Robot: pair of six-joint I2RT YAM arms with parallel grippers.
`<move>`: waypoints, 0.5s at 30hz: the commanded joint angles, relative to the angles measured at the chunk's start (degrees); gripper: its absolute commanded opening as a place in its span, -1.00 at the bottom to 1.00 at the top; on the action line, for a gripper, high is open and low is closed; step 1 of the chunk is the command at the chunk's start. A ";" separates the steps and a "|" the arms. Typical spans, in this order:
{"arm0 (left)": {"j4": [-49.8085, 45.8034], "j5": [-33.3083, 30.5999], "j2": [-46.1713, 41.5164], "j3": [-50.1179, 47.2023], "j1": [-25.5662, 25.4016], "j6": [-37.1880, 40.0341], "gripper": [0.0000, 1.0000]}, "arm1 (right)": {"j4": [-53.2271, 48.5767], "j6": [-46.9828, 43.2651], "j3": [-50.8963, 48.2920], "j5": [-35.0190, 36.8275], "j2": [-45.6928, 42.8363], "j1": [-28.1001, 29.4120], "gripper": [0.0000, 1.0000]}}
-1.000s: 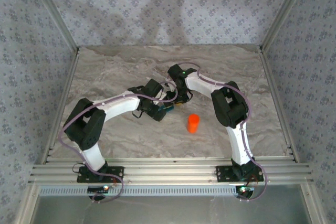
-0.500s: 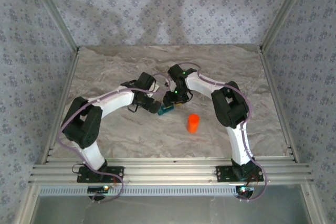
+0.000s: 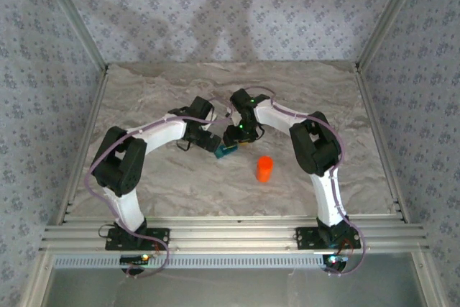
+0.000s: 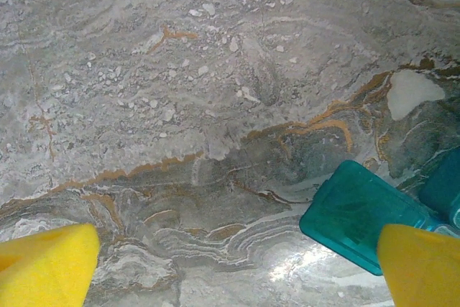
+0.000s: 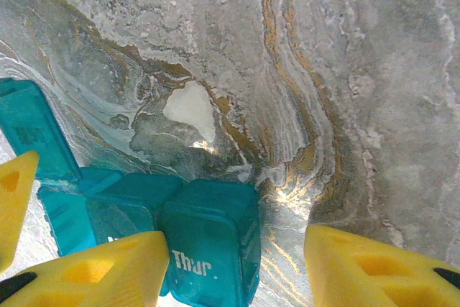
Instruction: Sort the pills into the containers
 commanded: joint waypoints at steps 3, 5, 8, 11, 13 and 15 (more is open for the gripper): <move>-1.83 1.89 0.26 3.14 0.61 -1.30 0.99 | -3.85 0.87 -2.91 2.36 2.62 0.61 0.12; -2.13 2.41 -0.43 4.26 0.71 -1.60 0.98 | -4.11 0.94 -2.58 2.26 2.42 0.51 0.12; -2.38 3.62 -1.89 6.02 0.94 -2.64 0.99 | -4.56 1.22 -1.71 1.81 1.74 -0.13 0.12; -2.43 4.70 -3.64 7.27 1.40 -4.36 0.99 | -4.98 1.63 -0.52 1.22 0.62 -1.24 0.14; -2.13 5.47 -5.15 7.61 1.73 -5.60 0.99 | -5.25 1.89 0.54 0.92 -0.13 -2.05 0.14; -1.62 5.89 -6.75 7.39 2.08 -7.09 0.99 | -5.69 2.01 1.63 0.81 -0.87 -2.69 0.15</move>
